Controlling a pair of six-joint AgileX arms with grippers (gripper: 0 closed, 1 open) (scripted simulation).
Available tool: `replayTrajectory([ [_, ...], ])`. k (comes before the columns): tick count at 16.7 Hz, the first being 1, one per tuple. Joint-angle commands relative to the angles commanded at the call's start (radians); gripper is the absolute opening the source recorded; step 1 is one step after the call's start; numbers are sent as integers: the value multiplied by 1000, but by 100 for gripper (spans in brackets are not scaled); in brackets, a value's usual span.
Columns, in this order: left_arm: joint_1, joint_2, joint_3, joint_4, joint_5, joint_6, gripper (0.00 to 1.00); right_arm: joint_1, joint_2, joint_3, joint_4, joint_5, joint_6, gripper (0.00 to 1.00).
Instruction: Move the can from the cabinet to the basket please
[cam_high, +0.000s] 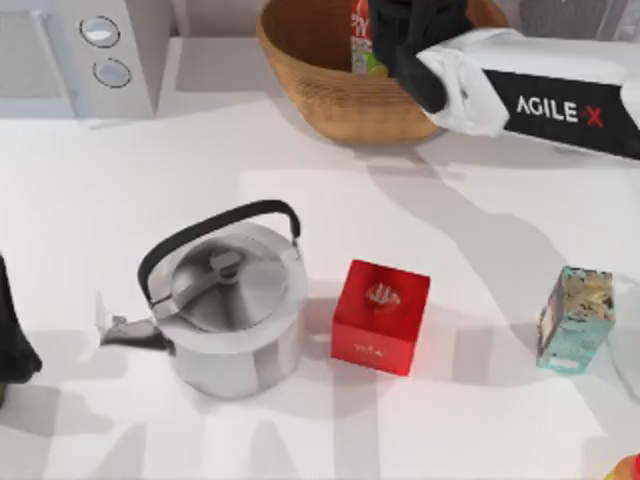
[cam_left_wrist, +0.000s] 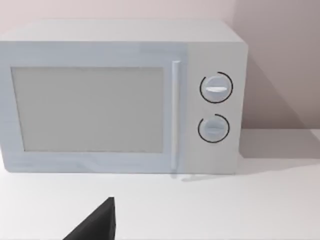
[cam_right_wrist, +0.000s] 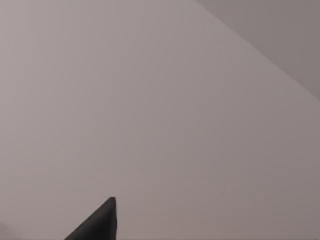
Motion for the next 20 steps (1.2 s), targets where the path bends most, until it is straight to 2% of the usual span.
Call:
replayTrajectory([
  [4, 0, 0, 0, 0, 0, 0, 100, -22, -103, -71, -19, -30, -1, 100],
  [8, 0, 0, 0, 0, 0, 0, 100, -82, -373, -274, -77, -95, -3, 100],
  [20, 0, 0, 0, 0, 0, 0, 100, -383, -1740, -1273, -376, -396, -12, 100],
])
